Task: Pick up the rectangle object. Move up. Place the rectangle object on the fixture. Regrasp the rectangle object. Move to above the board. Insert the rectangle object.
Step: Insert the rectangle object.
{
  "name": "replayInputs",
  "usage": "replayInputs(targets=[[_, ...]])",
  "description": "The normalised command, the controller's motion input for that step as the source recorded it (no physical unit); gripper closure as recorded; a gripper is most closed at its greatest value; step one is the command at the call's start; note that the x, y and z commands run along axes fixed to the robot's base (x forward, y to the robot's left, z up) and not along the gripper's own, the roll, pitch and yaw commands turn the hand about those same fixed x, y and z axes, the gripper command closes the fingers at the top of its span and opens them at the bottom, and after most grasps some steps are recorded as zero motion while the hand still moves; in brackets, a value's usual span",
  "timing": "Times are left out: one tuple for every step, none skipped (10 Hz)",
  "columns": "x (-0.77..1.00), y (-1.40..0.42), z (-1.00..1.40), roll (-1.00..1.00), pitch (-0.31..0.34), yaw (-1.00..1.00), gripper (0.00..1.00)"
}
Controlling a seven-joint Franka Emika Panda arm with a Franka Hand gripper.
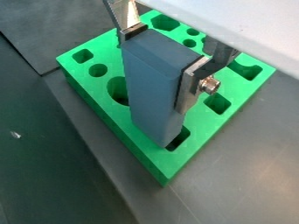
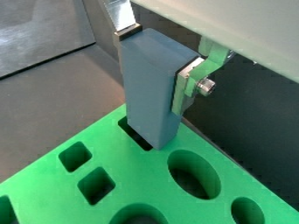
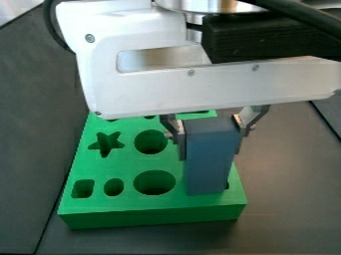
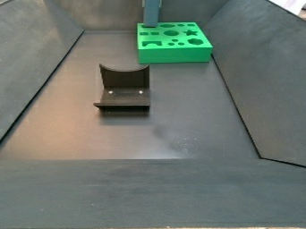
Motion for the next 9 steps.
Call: replayInputs(targets=[[0.15, 0.00, 0.00, 0.00, 0.000, -0.10, 1.00], [0.18, 0.00, 0.00, 0.00, 0.019, -0.08, 1.00], [0.11, 0.03, 0.00, 0.00, 0.017, -0.11, 1.00], [0.00, 0.10, -0.03, 0.00, 0.004, -0.02, 1.00], [0.00, 0.16, -0.04, 0.00, 0.013, 0.00, 1.00], [-0.01, 0.06, -0.06, 0.00, 0.000, 0.00, 1.00], [-0.03, 0.04, -0.10, 0.04, 0.000, 0.00, 1.00], [-0.06, 0.00, -0.16, 0.08, 0.000, 0.00, 1.00], [0.00, -0.06, -0.20, 0.09, 0.000, 0.00, 1.00]])
